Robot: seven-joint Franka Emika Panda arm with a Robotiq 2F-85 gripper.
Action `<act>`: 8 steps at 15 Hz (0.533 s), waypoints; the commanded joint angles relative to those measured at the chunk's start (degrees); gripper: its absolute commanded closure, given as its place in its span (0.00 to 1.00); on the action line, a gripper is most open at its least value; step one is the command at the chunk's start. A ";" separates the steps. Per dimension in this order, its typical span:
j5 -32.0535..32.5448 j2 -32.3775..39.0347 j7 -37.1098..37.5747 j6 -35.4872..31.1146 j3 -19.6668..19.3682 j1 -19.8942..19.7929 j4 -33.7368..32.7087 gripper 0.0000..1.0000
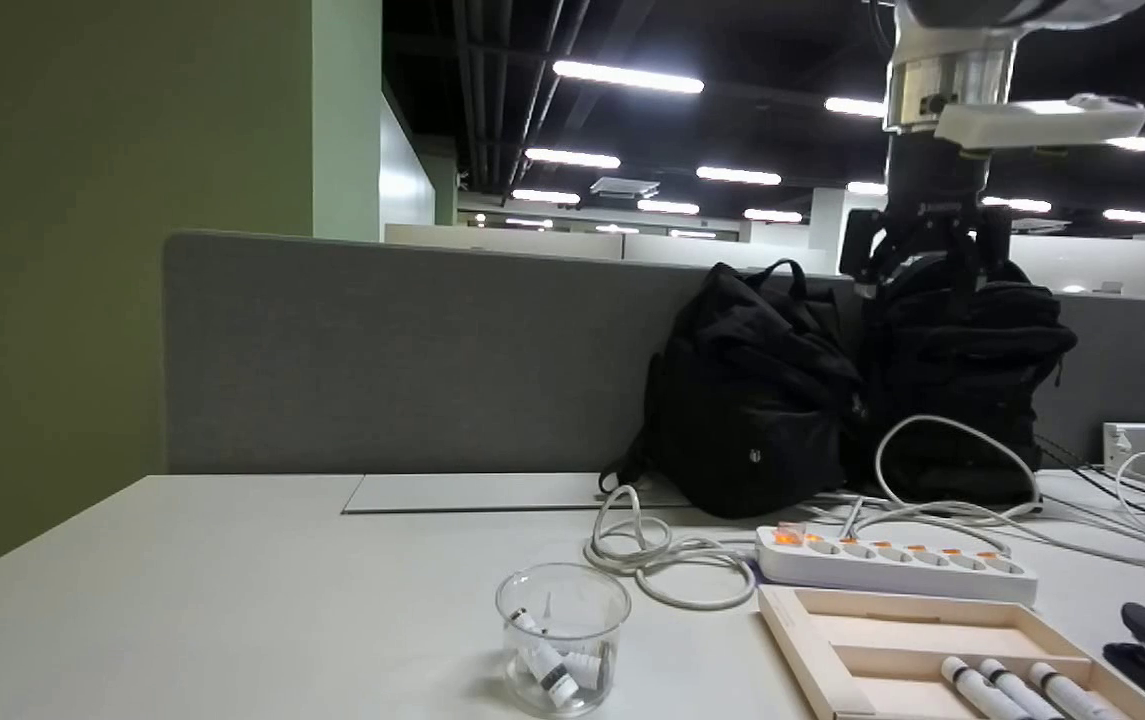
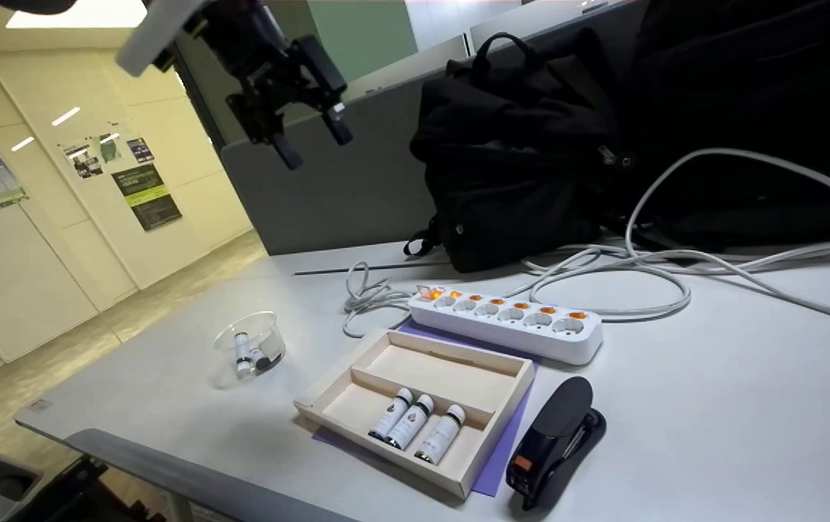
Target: Turn on the third switch on the extension cord
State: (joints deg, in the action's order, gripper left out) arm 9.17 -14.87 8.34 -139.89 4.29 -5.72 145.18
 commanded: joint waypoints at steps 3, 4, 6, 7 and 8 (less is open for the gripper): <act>0.62 19.29 -2.48 -7.32 -5.46 -0.98 -13.74 0.49; 0.21 21.90 -2.80 -7.97 -6.17 -0.76 -15.67 0.55; -1.35 26.87 -4.05 -8.40 -6.98 -0.38 -19.15 0.69; -1.88 28.80 -4.30 -8.45 -7.20 -0.27 -20.56 0.77; -2.13 30.85 -4.37 -8.47 -7.48 -0.15 -21.97 0.83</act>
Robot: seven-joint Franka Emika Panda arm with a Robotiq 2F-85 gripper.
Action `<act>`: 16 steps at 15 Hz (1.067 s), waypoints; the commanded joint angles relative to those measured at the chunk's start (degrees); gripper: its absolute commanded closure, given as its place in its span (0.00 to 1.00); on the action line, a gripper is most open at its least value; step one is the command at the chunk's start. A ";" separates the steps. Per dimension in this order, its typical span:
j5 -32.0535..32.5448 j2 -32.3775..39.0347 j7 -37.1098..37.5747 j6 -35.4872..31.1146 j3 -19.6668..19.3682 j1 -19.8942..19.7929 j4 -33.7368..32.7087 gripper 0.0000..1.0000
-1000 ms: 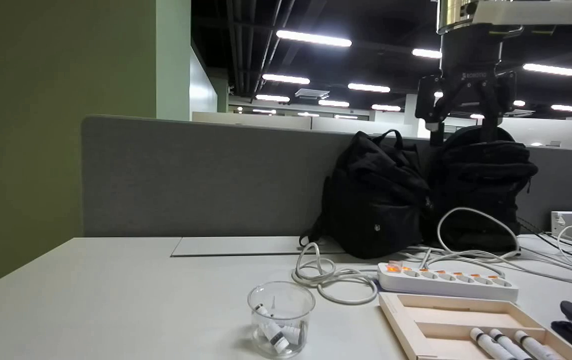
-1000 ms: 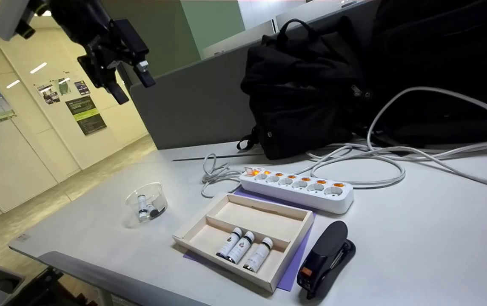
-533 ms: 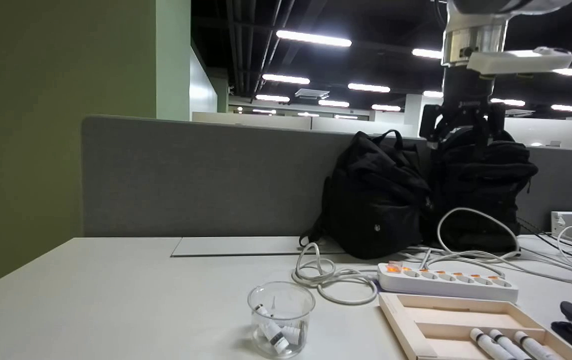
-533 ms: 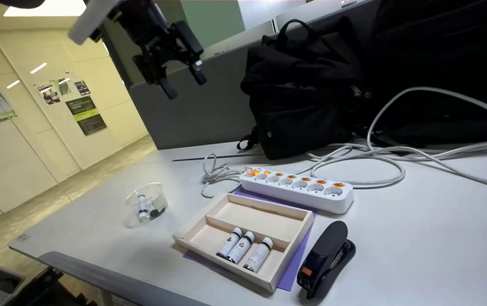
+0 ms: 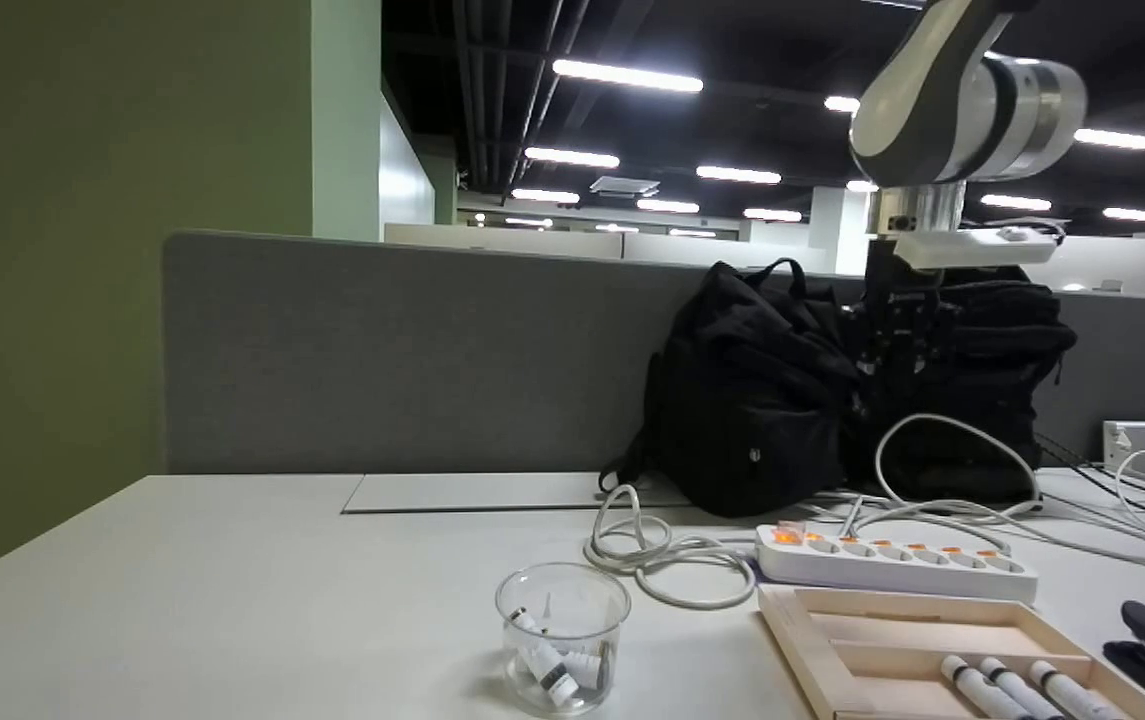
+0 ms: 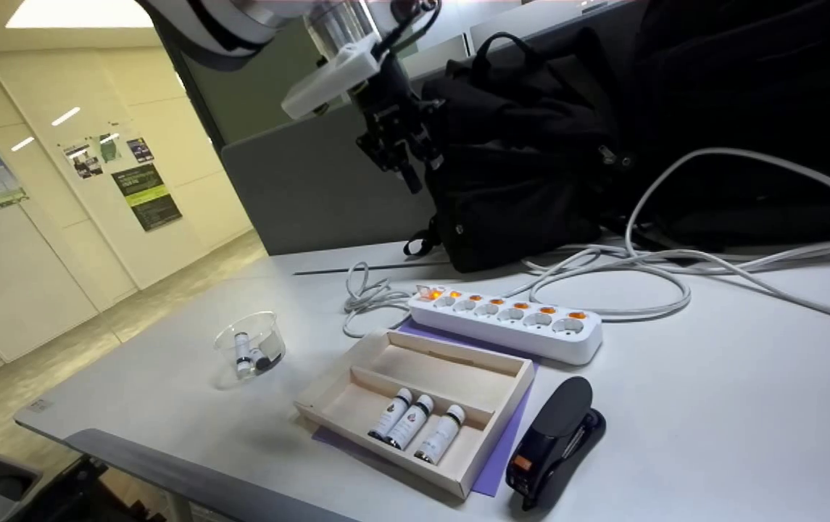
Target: Turn on the third switch on the extension cord
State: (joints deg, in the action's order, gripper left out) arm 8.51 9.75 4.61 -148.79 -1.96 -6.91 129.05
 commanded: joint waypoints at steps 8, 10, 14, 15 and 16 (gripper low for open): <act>-1.87 12.08 -0.47 4.99 -2.93 2.11 -9.90 0.99; -1.87 12.11 -0.46 5.33 -2.93 2.22 -10.21 0.99; -2.05 12.29 -0.43 3.33 -3.04 2.04 -10.26 1.00; -1.97 11.33 0.08 2.14 -3.18 2.28 -9.40 1.00; -2.01 11.29 0.18 1.16 -3.26 2.33 -9.26 1.00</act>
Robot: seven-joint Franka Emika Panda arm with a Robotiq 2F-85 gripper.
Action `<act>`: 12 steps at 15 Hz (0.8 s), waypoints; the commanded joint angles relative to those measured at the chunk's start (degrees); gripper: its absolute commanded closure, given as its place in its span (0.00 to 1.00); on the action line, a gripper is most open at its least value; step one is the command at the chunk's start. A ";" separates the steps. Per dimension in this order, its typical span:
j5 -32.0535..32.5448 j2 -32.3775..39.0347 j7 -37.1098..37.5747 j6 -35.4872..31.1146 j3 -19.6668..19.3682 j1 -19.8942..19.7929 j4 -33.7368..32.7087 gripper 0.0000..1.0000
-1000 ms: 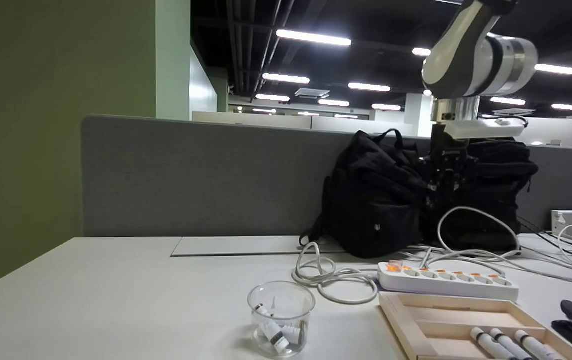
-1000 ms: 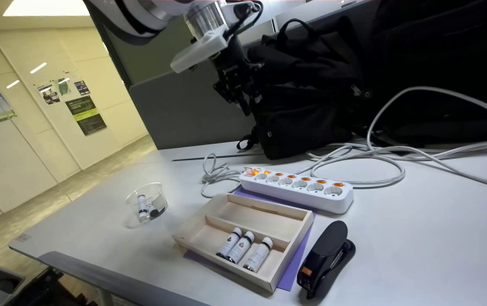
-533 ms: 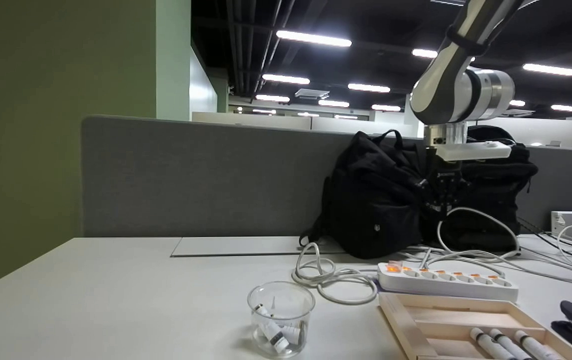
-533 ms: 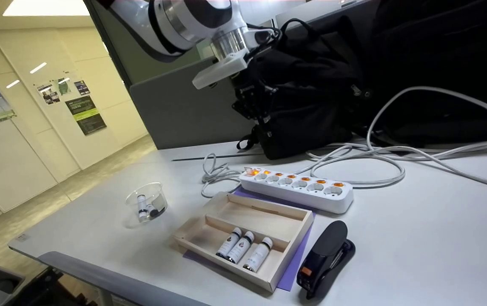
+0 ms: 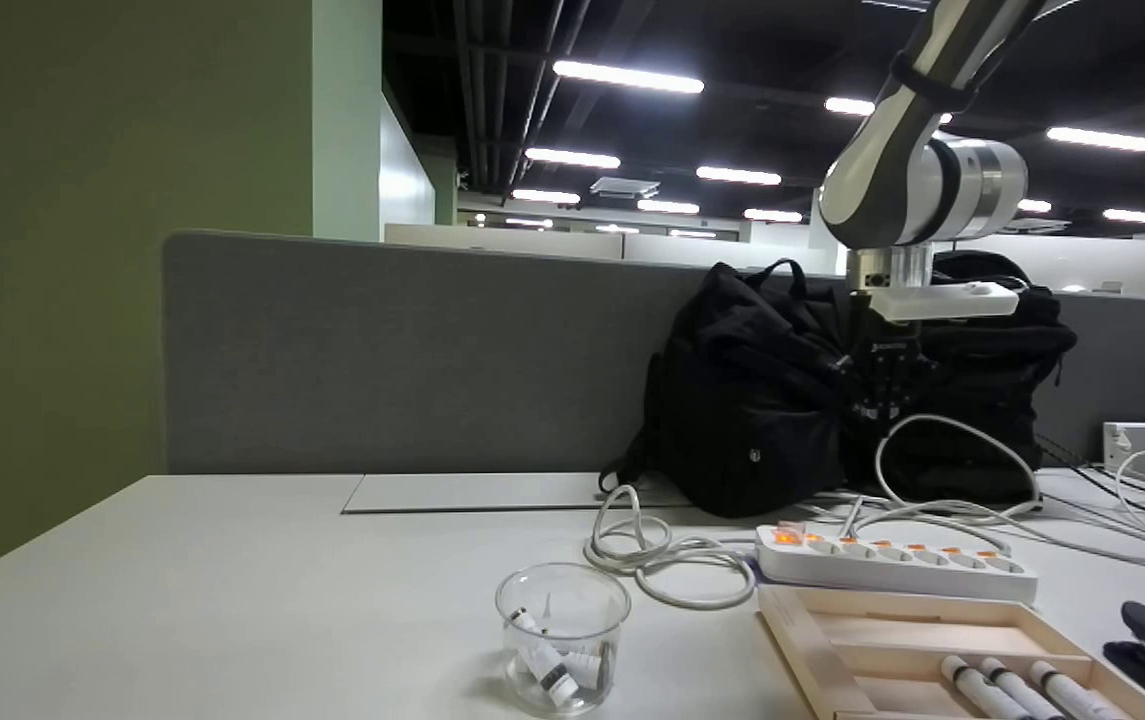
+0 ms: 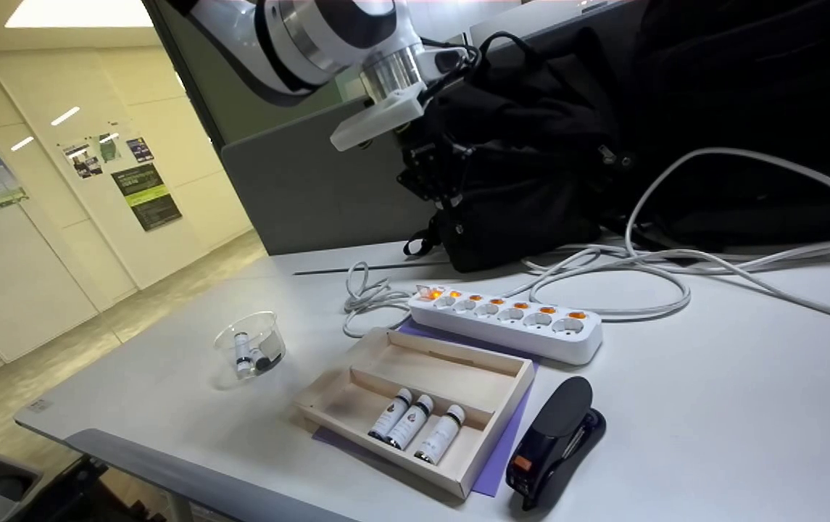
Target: Turn on the third switch on the extension cord
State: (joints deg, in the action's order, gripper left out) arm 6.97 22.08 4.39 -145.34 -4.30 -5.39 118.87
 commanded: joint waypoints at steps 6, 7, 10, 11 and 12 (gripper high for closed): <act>-1.25 0.61 0.21 -8.95 -0.80 0.85 1.44 1.00; -1.15 0.86 0.45 -9.65 -0.95 1.05 1.53 1.00; -0.81 2.49 0.94 -11.88 -1.49 1.53 0.97 1.00; -1.12 3.47 0.63 -12.61 -1.47 1.34 0.43 1.00; -1.41 4.34 0.39 -13.13 -1.51 1.20 0.01 1.00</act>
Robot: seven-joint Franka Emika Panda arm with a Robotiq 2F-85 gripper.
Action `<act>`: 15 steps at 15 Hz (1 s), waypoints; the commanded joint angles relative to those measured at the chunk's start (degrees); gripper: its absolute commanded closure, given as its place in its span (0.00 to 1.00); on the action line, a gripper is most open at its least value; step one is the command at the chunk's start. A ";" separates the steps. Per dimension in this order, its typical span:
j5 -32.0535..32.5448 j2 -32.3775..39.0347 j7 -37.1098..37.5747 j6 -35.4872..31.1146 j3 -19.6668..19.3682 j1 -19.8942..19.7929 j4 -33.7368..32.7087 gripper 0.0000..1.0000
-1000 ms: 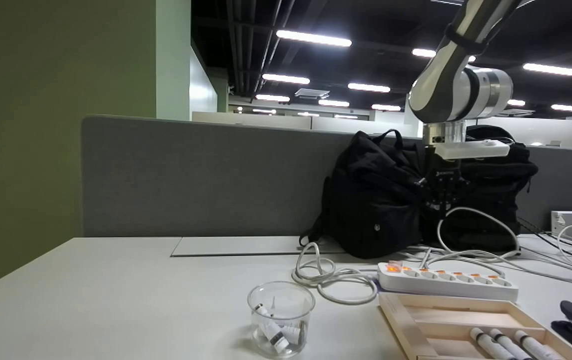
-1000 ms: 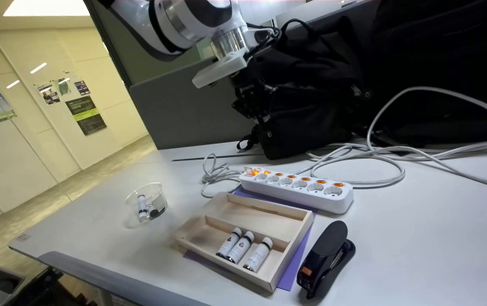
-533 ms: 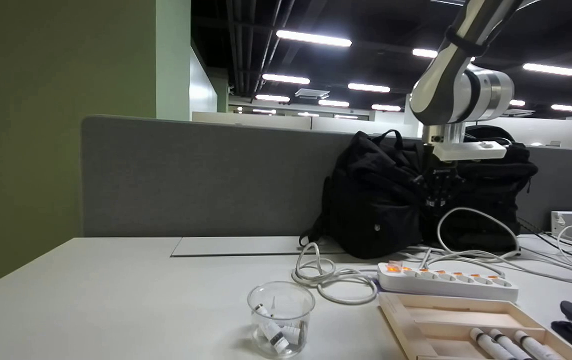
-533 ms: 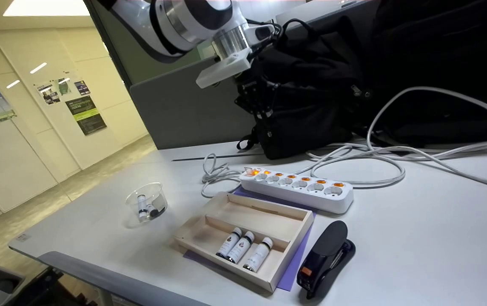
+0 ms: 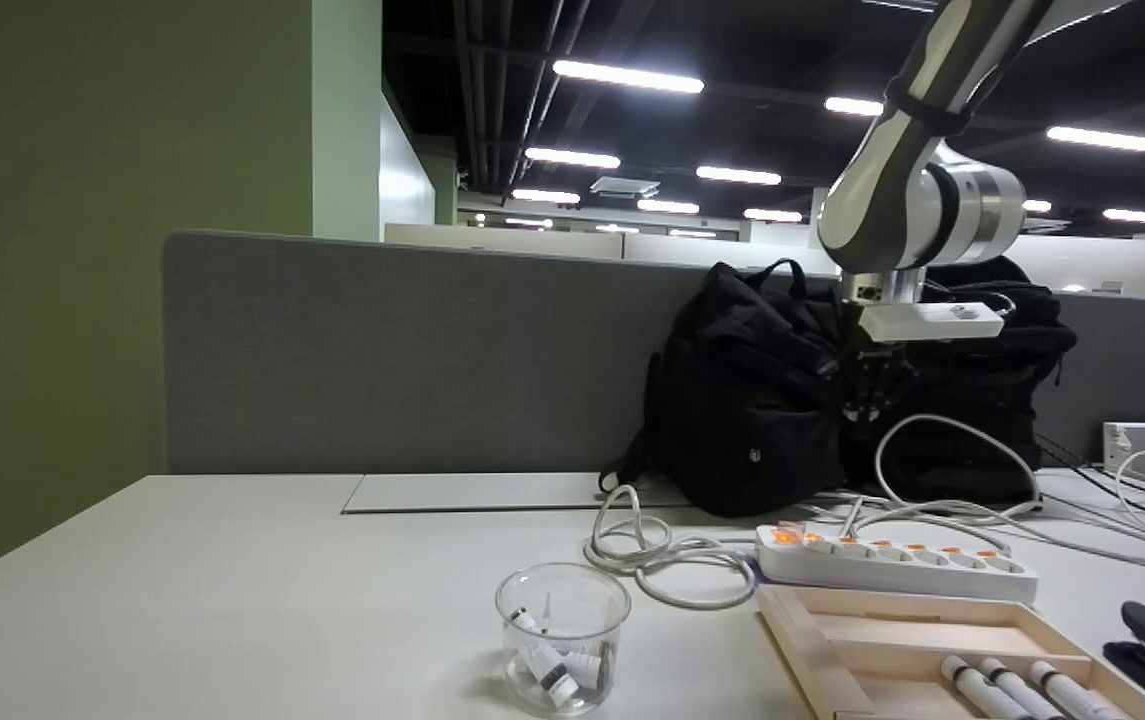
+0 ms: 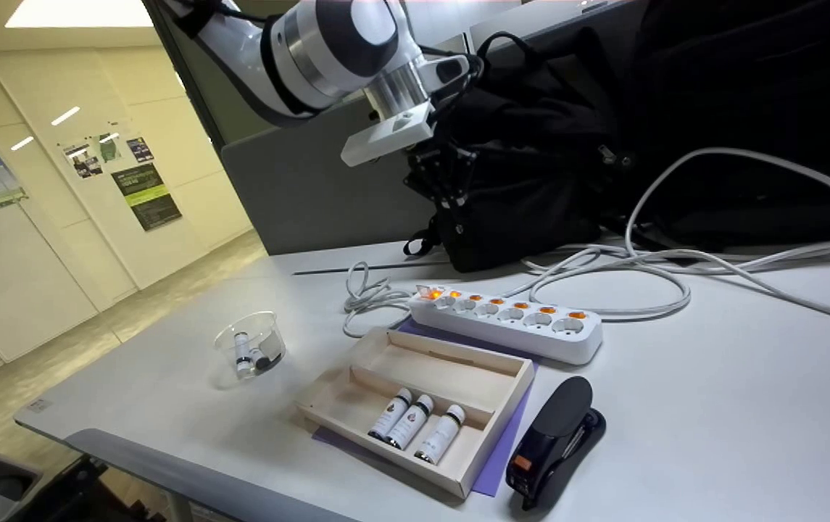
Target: Turn on the third switch on the extension cord
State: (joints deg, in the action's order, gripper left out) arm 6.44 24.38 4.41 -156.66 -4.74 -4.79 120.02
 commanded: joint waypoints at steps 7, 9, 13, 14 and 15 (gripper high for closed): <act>-2.51 3.46 0.32 -2.41 -1.01 0.99 -0.71 1.00; -2.92 3.54 0.30 -2.42 -1.00 1.21 -0.72 1.00; -3.13 3.56 0.26 -2.24 -1.07 1.52 -0.73 1.00; -3.22 3.54 0.23 -2.15 -1.05 1.55 -0.73 1.00; -3.36 3.52 0.18 -2.00 -1.01 1.55 -0.73 1.00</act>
State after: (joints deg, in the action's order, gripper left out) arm 3.71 27.92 4.40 -158.97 -5.31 -3.71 119.72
